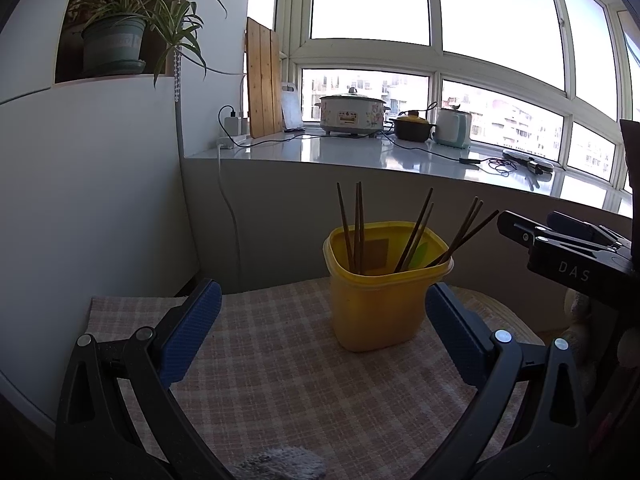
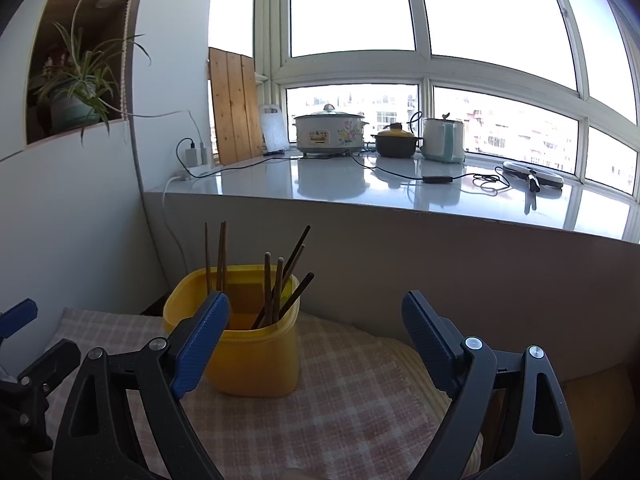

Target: Organize utensils

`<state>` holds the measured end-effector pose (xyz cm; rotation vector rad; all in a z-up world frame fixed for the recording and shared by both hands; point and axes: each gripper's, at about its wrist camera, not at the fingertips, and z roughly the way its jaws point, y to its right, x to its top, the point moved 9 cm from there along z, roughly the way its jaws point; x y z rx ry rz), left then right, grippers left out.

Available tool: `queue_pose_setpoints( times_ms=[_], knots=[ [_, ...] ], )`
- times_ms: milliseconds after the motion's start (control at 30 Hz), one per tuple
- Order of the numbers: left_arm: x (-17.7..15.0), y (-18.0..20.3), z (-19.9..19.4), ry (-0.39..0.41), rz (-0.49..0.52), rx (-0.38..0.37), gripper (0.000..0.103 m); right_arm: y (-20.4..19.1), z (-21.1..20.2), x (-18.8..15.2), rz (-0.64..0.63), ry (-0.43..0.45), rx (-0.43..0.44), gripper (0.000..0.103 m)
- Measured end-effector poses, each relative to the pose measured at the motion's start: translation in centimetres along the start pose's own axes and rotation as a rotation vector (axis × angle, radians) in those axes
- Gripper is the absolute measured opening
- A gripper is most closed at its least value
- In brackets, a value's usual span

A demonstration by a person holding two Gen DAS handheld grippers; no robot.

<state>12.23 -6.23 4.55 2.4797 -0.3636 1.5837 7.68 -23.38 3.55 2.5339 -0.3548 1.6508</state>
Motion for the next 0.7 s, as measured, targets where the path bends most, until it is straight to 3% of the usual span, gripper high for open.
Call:
queue_pose_setpoints(
  times_ms=[700],
  knots=[
    [-0.43,-0.57,0.39,-0.017,-0.012,0.024,0.103,-0.1,0.41,-0.47,0.001,-0.019,0.02,0.088]
  ],
)
